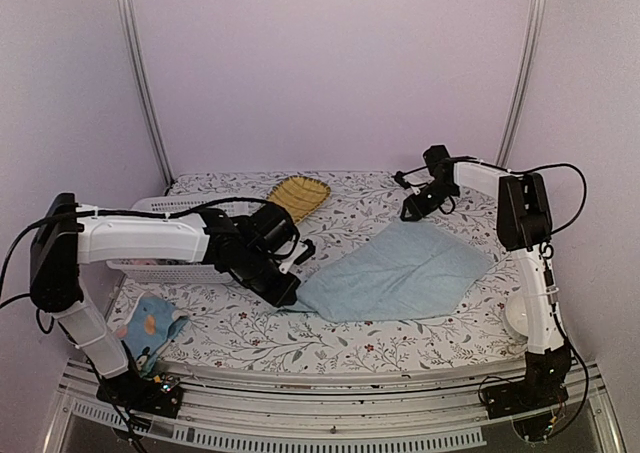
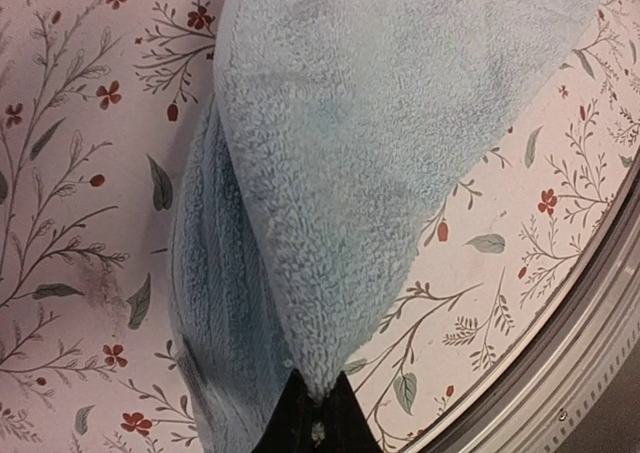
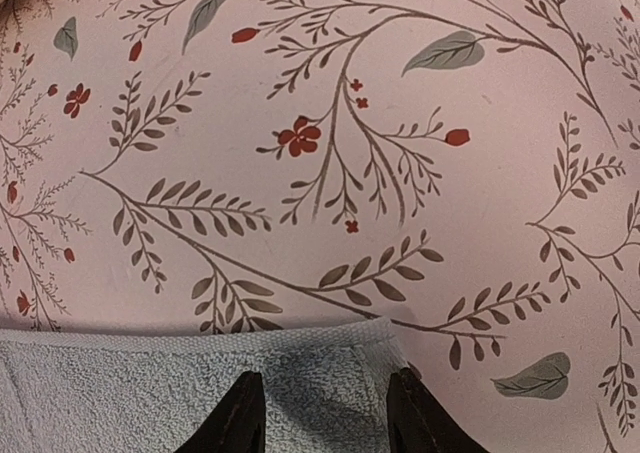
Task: Roll the towels
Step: Pick up the towel from the center of the board.
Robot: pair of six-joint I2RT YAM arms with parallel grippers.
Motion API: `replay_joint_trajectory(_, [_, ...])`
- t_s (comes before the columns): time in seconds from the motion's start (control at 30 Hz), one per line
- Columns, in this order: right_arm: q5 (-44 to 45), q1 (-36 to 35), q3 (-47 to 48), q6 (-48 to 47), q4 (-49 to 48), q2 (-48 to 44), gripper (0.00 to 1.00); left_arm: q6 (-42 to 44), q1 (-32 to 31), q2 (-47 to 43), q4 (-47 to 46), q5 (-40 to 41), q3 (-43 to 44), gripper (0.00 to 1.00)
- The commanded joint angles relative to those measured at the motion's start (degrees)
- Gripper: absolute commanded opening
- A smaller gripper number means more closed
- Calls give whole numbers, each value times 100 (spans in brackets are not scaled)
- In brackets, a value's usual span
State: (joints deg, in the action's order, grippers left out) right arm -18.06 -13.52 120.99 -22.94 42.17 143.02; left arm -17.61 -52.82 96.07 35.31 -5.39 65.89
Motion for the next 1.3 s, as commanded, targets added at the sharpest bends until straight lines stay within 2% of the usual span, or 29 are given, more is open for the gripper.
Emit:
replay_joint_trajectory(0.0, [378, -32, 170, 124, -154, 246, 45, 43, -74, -121, -85, -105, -95, 6])
replay_joint_trajectory(0.27, [363, -47, 185, 81, -294, -17, 44, 157, -66, -74, -190, -62, -181, 6])
replay_joint_trajectory(0.57, [179, -75, 398, -157, 81, 485, 43, 185, -67, -15, -191, -42, -124, 6])
replay_joint_trajectory(0.67, [240, -118, 407, -230, 130, 574, 35, 179, -64, -13, -200, 4, -122, 6])
replay_joint_trajectory(0.8, [453, -125, 443, -204, 153, 522, 14, 195, -54, 18, -216, 108, -81, 6])
replay_joint_trajectory(0.9, [491, -96, 403, -224, 178, 162, 3, 188, 28, 79, -209, 290, 10, 5])
replay_joint_trajectory(1.07, [384, 224, 395, -121, 81, -956, 2, 310, 282, 181, 86, 743, 493, 3])
replay_joint_trajectory(1.27, [74, 816, 356, 15, 1, -2211, 1, 739, 684, 194, 571, 1317, 1501, 2])
